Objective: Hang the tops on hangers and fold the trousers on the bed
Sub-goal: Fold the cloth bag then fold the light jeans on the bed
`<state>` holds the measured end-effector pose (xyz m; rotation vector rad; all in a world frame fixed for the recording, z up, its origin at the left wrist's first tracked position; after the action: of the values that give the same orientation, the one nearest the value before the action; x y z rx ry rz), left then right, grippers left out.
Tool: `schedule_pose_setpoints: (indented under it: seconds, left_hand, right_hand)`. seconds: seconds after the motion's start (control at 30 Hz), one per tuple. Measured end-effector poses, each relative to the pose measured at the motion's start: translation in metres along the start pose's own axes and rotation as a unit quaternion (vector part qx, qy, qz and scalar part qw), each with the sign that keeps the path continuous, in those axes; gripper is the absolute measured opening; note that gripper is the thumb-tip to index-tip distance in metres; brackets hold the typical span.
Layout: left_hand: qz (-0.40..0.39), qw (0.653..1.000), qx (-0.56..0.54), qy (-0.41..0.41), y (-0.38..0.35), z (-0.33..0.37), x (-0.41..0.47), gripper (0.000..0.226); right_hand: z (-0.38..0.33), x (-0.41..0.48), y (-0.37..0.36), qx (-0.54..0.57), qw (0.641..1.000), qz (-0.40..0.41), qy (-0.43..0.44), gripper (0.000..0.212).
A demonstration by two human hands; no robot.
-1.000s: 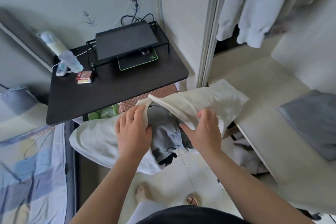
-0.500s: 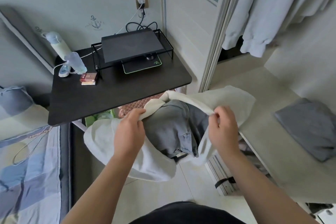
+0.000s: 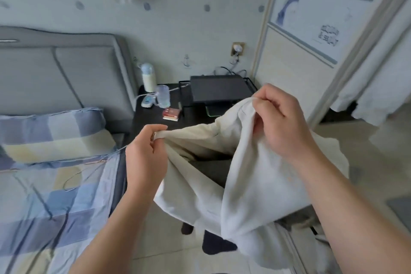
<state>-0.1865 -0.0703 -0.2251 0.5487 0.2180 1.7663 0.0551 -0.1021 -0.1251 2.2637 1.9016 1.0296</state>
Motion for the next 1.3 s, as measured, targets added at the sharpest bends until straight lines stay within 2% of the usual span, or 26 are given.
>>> schedule_pose_setpoints:
  seconds: [0.1, 0.23, 0.5, 0.63, 0.73, 0.83, 0.9, 1.0, 1.1, 1.23, 1.3]
  left_hand:
    - [0.050, 0.998, -0.030, 0.010, 0.062, -0.015, 0.006, 0.035]
    - [0.126, 0.990, -0.060, 0.009, 0.151, -0.037, 0.002, 0.032]
    - [0.268, 0.961, -0.049, 0.045, 0.306, -0.110, -0.029, 0.030]
    - [0.229, 0.969, 0.004, 0.089, 0.362, -0.168, -0.058, 0.032]
    - [0.184, 0.973, 0.035, 0.137, 0.378, -0.196, -0.104, 0.017]
    - [0.163, 0.967, 0.004, 0.194, 0.367, -0.213, -0.160, 0.038]
    - [0.175, 0.952, 0.030, 0.250, 0.354, -0.233, -0.189, 0.040]
    - [0.255, 0.914, 0.055, 0.312, 0.357, -0.261, -0.214, 0.007]
    - [0.338, 0.872, 0.031, 0.353, 0.376, -0.271, -0.227, 0.022]
    - [0.413, 0.801, -0.018, 0.433, 0.388, -0.287, -0.237, 0.034]
    - [0.452, 0.758, -0.082, 0.463, 0.386, -0.299, -0.238, 0.032]
  right_hand:
    - [-0.044, 0.012, -0.055, 0.102, 0.994, -0.041, 0.013, 0.022]
    - [-0.091, 0.016, -0.135, 0.231, 0.966, -0.117, 0.001, 0.026]
    - [-0.156, -0.014, -0.299, 0.363, 0.887, -0.282, -0.047, 0.022]
    - [-0.174, -0.044, -0.385, 0.412, 0.819, -0.370, -0.151, 0.020]
    - [-0.185, -0.068, -0.445, 0.412, 0.773, -0.428, -0.223, 0.020]
    - [-0.201, -0.089, -0.501, 0.415, 0.726, -0.472, -0.279, 0.025]
    - [-0.211, -0.104, -0.536, 0.410, 0.703, -0.495, -0.303, 0.032]
    - [-0.221, -0.128, -0.588, 0.390, 0.672, -0.520, -0.356, 0.033]
    - [-0.220, -0.143, -0.635, 0.345, 0.643, -0.556, -0.398, 0.024]
    - [-0.202, -0.154, -0.665, 0.242, 0.615, -0.670, -0.339, 0.008]
    - [-0.184, -0.164, -0.665, 0.179, 0.594, -0.730, -0.286, 0.002]
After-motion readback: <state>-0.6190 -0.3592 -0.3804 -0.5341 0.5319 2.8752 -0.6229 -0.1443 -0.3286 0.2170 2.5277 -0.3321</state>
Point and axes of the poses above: each hand's wrist, its own x-axis towards the middle knuckle, its own y-axis out of the back of the hand, z = x × y, the point moved 1 cm from there along x, towards the middle knuckle, and after that the axes turned 5 degrees about -z, right-handed, at the moved point
